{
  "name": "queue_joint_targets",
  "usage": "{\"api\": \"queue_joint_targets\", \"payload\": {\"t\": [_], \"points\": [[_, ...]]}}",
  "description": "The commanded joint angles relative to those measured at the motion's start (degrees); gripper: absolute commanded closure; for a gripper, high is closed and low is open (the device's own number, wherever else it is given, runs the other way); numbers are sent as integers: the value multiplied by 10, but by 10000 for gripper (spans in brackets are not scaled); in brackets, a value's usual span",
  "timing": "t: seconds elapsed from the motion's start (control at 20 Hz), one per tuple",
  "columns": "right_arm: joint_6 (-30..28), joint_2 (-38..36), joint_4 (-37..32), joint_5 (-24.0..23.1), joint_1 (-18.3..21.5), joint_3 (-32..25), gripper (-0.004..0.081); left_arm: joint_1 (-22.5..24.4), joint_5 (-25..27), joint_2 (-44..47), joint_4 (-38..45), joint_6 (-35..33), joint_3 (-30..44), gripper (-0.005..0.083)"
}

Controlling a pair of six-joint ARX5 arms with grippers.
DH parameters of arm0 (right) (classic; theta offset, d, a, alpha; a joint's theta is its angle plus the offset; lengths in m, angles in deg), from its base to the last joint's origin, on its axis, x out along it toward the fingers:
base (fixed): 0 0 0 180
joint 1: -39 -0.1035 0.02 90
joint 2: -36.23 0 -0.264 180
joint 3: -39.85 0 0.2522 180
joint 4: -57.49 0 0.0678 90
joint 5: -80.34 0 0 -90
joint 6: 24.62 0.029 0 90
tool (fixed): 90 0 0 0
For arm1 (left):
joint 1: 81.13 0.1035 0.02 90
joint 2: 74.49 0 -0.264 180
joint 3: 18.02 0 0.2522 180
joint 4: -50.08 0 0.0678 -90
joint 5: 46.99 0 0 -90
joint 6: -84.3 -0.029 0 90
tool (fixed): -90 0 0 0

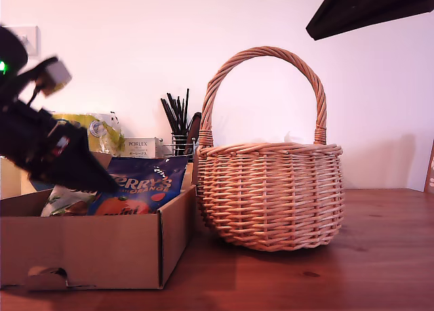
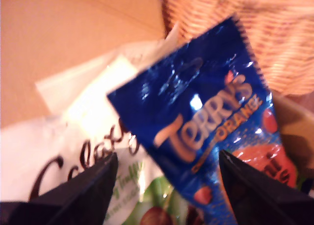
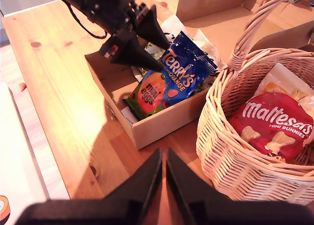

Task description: Move the bags of Easter eggs from the cardboard box on the left into the woven basket on the right side.

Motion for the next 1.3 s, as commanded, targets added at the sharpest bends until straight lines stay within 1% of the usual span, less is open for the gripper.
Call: {"api": "queue_joint_targets", "payload": {"t": [0.0, 0.15, 0.25, 0.35, 0.4, 0.5, 0.55, 0.6, 0.7, 0.9, 1.0, 1.1, 1.25], "points": [[-4, 0, -2, 1, -3, 0, 782, -1, -38, -7, 3, 7, 7, 174], [-4, 0, -2, 1, -3, 0, 782, -2, -105, -7, 3, 28, 7, 236], [-4, 0, -2, 1, -3, 0, 782, -9, -118, -7, -18, 30, 7, 242], [-4, 0, -2, 1, -3, 0, 782, -11, -125, -7, -52, 28, 7, 242], [-4, 0, -2, 1, -3, 0, 782, -11, -137, -7, -73, 28, 7, 243], [-4, 0, -2, 1, -3, 0, 782, -13, -138, -7, -98, 18, 7, 245], [-4, 0, -2, 1, -3, 0, 782, -15, -138, -7, -108, 1, 7, 270], [-4, 0, -2, 1, -3, 0, 782, -17, -138, -7, -113, -9, 7, 315], [-4, 0, -2, 1, -3, 0, 782, -19, -138, -7, -112, -12, 7, 379], [-4, 0, -2, 1, -3, 0, 782, -35, -118, -8, -110, -13, 7, 438], [-4, 0, -2, 1, -3, 0, 782, -42, -113, -15, -107, -18, 7, 453], [-4, 0, -2, 1, -3, 0, 782, -46, -96, -22, -101, -20, 7, 453], [-4, 0, -2, 1, -3, 0, 782, -54, -95, -39, -98, -20, 7, 453]]}}
